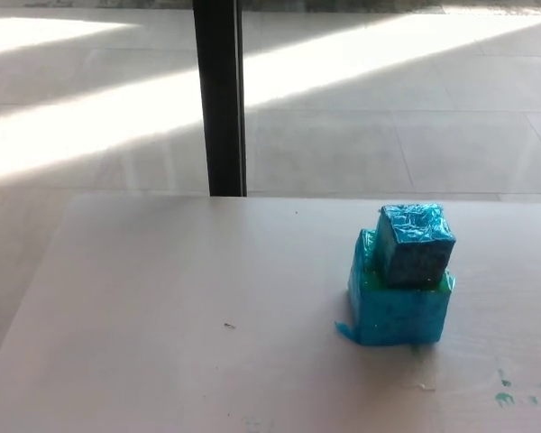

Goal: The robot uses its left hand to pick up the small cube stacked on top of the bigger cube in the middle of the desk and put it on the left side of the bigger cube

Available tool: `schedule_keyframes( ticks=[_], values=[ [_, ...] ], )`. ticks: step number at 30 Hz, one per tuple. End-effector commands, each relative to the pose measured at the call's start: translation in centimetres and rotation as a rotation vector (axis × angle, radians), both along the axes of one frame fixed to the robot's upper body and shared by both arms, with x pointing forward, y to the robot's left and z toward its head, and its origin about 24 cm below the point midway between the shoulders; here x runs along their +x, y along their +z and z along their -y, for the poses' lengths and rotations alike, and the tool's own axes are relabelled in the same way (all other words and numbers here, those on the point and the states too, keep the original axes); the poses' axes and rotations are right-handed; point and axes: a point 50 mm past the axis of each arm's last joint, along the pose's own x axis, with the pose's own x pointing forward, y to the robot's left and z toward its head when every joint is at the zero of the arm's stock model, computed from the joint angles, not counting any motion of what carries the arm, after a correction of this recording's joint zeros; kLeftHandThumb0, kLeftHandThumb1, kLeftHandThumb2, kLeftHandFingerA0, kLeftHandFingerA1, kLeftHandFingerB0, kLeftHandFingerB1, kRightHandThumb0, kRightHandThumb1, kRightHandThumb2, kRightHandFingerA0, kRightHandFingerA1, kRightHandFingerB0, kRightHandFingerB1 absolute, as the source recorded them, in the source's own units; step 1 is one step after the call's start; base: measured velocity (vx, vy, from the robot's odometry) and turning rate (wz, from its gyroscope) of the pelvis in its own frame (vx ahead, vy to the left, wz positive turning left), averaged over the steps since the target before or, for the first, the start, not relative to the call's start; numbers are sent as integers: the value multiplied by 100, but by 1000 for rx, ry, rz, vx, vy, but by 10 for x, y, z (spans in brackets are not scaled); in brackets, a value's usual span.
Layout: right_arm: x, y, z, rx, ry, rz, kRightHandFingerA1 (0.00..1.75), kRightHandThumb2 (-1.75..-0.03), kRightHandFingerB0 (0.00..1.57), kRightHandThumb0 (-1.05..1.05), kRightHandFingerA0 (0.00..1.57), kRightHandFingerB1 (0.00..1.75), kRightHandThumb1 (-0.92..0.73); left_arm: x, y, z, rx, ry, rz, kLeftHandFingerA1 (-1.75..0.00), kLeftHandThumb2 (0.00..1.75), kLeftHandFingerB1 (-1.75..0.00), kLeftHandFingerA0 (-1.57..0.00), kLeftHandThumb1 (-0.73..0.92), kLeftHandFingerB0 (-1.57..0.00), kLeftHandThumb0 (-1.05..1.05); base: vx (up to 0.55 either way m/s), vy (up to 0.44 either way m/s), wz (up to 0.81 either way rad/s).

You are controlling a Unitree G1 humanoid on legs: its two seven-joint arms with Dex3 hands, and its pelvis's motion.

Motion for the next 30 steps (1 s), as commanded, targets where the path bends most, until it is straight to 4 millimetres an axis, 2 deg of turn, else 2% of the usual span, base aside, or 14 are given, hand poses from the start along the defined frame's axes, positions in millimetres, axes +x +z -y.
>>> schedule_keyframes(
  ticks=[1,3,4,6,8,14,16,18,19,20,21,26,28,30],
  values=[
    [1,9,8,-12,10,37,61,-65,25,-69,27,44,-70,43,55,-1,44,-74,124,-36,67,-29,-22,91,-11,-74,0,0,0],
    [2,8,7,-3,-10,45,61,-65,27,-68,28,45,-69,72,88,9,123,-116,212,-36,67,-29,-22,89,-16,-74,0,0,0],
    [2,8,8,-6,-5,37,62,-62,30,-67,29,45,-74,79,98,15,141,-155,240,-46,99,-41,-14,72,-9,-79,0,0,0],
    [1,8,8,-7,-2,40,63,-62,29,-66,28,45,-75,89,109,21,162,-168,280,-37,67,-29,-21,88,-14,-76,0,0,0],
    [2,10,8,-18,23,34,66,-66,26,-70,27,48,-71,112,134,37,176,-227,363,-48,106,-41,-10,70,-5,-85,0,0,0],
    [2,9,9,-9,-2,43,62,-65,26,-69,27,45,-70,158,177,85,165,-336,498,-46,102,-33,-4,65,-7,-93,0,0,0],
    [2,9,9,-7,-5,36,61,-65,27,-71,28,44,-68,168,184,101,183,-396,524,-47,104,-35,-6,66,-5,-93,0,0,0],
    [2,9,9,-11,-12,30,61,-63,29,-68,29,43,-73,182,181,113,155,-432,551,-31,65,-25,-11,79,-13,-84,0,0,0],
    [2,8,9,-10,-14,33,61,-63,30,-67,29,44,-74,185,185,122,157,-447,563,-51,100,-49,-1,35,0,-39,0,0,0],
    [2,8,9,-10,-15,35,61,-63,30,-67,29,44,-74,186,187,126,157,-453,569,-51,100,-49,-1,35,0,-39,0,0,0],
    [2,9,8,-13,2,50,67,-62,29,-68,28,47,-74,188,194,153,152,-506,616,-42,65,-30,-14,79,-19,-87,0,0,0],
    [0,9,11,12,-32,39,63,-62,29,-66,26,45,-73,193,192,219,173,-633,656,-47,63,-35,-15,75,-20,-87,0,0,0],
    [-1,9,11,-1,-37,44,61,-62,32,-66,28,44,-72,195,191,243,202,-695,642,-52,101,-47,-14,58,-14,-85,0,0,0],
    [-1,9,11,-5,-33,30,65,-62,32,-68,28,46,-72,197,192,257,213,-736,640,-48,63,-37,-16,75,-17,-86,0,0,0]
  ],
)
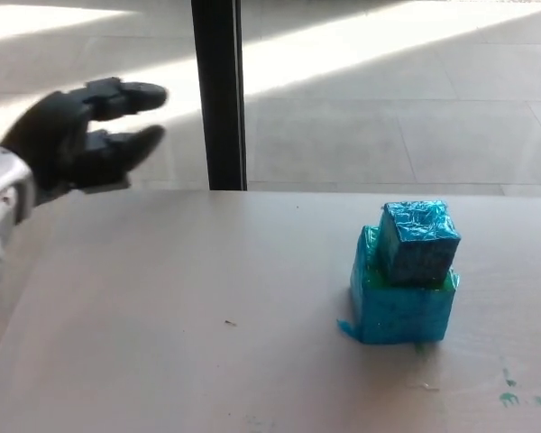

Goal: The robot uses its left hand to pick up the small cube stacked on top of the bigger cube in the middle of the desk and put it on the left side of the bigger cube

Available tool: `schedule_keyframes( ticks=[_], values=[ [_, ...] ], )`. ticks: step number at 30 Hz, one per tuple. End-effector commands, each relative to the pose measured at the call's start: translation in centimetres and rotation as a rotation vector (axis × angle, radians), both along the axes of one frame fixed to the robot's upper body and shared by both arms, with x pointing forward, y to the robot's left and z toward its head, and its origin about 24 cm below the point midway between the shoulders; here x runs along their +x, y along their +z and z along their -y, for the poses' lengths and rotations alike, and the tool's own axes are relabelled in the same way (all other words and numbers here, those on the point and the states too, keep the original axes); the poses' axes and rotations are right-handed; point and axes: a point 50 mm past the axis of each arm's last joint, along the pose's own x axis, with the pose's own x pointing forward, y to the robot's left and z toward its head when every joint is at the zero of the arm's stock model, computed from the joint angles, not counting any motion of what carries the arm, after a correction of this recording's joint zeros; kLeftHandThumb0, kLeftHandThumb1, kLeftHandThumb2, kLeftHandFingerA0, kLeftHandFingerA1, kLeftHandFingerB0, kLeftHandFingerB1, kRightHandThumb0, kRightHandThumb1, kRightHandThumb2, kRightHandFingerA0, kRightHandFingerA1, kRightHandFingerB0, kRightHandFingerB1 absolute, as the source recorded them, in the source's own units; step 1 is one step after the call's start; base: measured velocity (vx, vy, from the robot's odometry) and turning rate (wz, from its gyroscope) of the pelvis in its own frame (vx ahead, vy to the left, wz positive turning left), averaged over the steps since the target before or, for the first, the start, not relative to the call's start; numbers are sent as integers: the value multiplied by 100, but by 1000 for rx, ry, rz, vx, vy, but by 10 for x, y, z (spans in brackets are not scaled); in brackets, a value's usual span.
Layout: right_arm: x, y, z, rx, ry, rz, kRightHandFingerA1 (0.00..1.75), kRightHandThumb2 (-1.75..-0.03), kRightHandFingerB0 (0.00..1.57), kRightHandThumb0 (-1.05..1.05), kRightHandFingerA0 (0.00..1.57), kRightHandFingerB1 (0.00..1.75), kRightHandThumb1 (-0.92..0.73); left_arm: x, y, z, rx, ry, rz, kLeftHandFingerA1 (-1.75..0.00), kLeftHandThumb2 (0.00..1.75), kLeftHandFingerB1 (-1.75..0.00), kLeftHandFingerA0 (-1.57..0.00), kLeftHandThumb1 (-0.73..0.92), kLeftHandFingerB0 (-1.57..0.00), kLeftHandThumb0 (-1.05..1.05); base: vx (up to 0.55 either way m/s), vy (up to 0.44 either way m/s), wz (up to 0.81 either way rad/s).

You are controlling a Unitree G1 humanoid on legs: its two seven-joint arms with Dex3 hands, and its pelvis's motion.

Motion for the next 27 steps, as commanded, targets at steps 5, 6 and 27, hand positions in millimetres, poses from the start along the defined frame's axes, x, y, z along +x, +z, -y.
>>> schedule_keyframes(
  ticks=[5,6,27],
  values=[
    [0,7,9,-17,-14,0,62,-62,32,-66,27,46,-73,16,6,76,87,-15,-4,-55,60,-38,-24,63,-25,-92,0,0,0],
    [-1,7,10,-11,-28,-3,60,-62,32,-67,27,44,-72,18,7,84,87,-26,-2,-57,60,-40,-24,62,-24,-95,0,0,0],
    [6,7,8,-23,19,-18,62,-62,33,-68,32,43,-74,7,14,200,168,-235,38,-56,57,-43,-19,54,-23,-85,0,0,0]
  ],
)
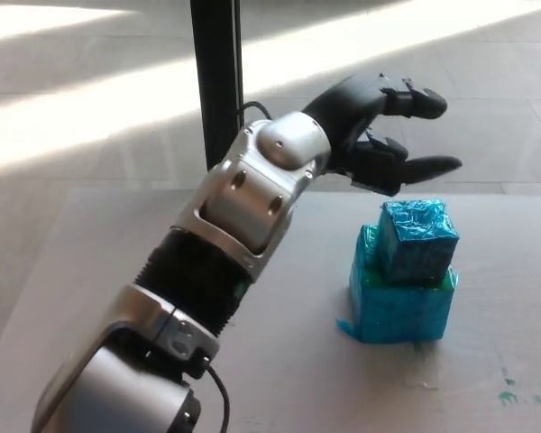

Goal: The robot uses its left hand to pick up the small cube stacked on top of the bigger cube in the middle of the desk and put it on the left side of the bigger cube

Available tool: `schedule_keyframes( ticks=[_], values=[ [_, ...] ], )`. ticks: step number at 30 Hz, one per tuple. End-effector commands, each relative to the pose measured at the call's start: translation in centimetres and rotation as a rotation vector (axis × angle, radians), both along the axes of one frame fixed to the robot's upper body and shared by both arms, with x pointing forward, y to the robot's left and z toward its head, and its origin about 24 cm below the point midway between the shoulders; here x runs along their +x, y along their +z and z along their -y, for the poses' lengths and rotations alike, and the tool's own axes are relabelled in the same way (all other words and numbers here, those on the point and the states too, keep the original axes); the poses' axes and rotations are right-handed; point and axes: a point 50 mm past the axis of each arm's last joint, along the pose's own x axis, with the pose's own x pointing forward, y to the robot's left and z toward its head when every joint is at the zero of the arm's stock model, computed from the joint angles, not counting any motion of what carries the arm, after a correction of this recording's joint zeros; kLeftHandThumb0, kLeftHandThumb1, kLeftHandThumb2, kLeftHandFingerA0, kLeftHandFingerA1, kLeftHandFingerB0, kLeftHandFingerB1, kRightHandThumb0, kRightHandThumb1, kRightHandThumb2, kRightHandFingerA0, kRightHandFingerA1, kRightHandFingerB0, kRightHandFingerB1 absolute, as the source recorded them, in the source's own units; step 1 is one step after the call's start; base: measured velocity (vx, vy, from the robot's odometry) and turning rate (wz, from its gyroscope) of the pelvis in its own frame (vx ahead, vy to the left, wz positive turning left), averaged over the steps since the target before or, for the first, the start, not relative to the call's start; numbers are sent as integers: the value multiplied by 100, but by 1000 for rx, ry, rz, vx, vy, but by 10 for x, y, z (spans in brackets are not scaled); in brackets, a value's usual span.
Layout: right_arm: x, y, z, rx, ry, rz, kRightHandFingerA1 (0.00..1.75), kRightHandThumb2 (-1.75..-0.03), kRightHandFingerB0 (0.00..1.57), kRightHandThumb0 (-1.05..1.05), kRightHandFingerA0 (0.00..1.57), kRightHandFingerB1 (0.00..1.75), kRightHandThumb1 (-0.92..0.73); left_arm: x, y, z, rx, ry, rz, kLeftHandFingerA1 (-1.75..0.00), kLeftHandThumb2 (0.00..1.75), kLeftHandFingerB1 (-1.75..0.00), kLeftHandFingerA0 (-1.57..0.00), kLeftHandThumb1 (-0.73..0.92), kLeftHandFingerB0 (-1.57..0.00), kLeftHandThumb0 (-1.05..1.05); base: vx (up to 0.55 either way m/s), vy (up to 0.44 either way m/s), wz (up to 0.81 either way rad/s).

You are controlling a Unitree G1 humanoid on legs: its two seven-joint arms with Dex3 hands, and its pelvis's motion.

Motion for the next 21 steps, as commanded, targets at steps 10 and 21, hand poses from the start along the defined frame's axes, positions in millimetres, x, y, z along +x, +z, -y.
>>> schedule_keyframes(
  ticks=[10,21],
  values=[
    [8,9,6,-41,55,9,66,-62,31,-69,31,45,-75,-5,-24,22,429,-86,219,-39,59,-33,0,60,-6,-105,0,0,0],
    [13,9,4,-30,19,55,66,-62,33,-68,38,43,-73,-7,-28,29,746,-121,400,0,60,-14,0,61,0,-105,0,0,0]
  ],
)
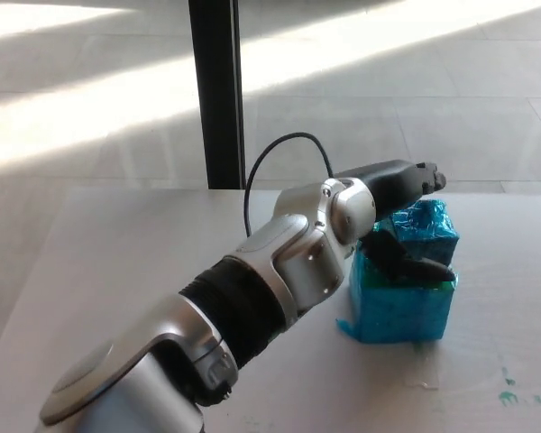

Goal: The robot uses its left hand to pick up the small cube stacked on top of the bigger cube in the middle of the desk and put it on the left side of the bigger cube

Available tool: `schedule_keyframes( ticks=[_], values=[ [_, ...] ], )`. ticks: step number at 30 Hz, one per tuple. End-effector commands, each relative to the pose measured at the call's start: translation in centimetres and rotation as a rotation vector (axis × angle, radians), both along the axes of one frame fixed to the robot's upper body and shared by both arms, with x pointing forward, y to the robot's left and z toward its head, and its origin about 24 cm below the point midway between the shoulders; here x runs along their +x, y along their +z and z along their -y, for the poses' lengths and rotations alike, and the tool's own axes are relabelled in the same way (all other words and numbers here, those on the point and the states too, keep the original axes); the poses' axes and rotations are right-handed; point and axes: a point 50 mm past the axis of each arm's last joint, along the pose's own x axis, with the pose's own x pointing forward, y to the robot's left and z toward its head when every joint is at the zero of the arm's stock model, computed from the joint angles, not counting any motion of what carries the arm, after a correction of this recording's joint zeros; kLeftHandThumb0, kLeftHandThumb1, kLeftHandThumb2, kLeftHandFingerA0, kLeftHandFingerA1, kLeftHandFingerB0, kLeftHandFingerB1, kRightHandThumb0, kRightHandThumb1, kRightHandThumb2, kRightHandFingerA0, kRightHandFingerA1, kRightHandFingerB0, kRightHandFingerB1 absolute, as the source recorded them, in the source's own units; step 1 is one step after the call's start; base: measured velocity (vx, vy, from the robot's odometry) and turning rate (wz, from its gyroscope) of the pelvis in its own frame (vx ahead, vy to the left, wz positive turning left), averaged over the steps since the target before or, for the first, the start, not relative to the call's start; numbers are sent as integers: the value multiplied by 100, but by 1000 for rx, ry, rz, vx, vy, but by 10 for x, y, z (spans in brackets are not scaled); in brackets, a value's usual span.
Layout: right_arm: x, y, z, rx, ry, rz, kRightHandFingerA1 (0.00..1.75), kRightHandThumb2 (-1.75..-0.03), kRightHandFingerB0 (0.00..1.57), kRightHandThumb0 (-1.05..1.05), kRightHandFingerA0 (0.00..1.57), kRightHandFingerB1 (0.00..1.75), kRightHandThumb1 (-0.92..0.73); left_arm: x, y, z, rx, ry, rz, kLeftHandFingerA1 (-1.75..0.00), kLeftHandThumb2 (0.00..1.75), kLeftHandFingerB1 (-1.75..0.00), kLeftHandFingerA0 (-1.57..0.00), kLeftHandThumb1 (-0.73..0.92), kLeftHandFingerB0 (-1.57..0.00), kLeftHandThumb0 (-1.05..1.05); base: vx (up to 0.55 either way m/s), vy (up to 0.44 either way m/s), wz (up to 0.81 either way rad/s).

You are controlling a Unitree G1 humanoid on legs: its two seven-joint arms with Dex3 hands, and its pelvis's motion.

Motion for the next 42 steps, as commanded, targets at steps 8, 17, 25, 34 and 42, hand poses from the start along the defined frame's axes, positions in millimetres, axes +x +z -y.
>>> schedule_keyframes(
  ticks=[8,17,25,34,42],
  values=[
    [6,7,7,-22,-62,46,73,-62,37,-69,39,45,-72,-2,8,9,159,-87,255,-25,99,-11,-5,51,-7,-87,0,0,0],
    [10,9,7,-9,-68,71,78,-62,38,-64,38,45,-72,-3,-5,15,179,-40,371,-110,58,-43,-56,53,-27,-85,0,0,0],
    [10,10,7,-19,-56,69,76,-61,37,-65,36,46,-72,-5,-31,11,263,-26,279,-57,58,-35,-41,53,-18,-87,0,0,0],
    [14,11,6,-62,-21,81,80,-61,40,-64,42,46,-73,-1,-47,1,302,3,241,-99,58,-41,-77,58,-33,-69,0,0,0],
    [16,12,6,-76,-8,96,71,-63,37,-61,41,43,-76,1,-54,-4,335,5,252,-77,62,-50,-74,73,-51,-52,0,0,0]
  ],
)
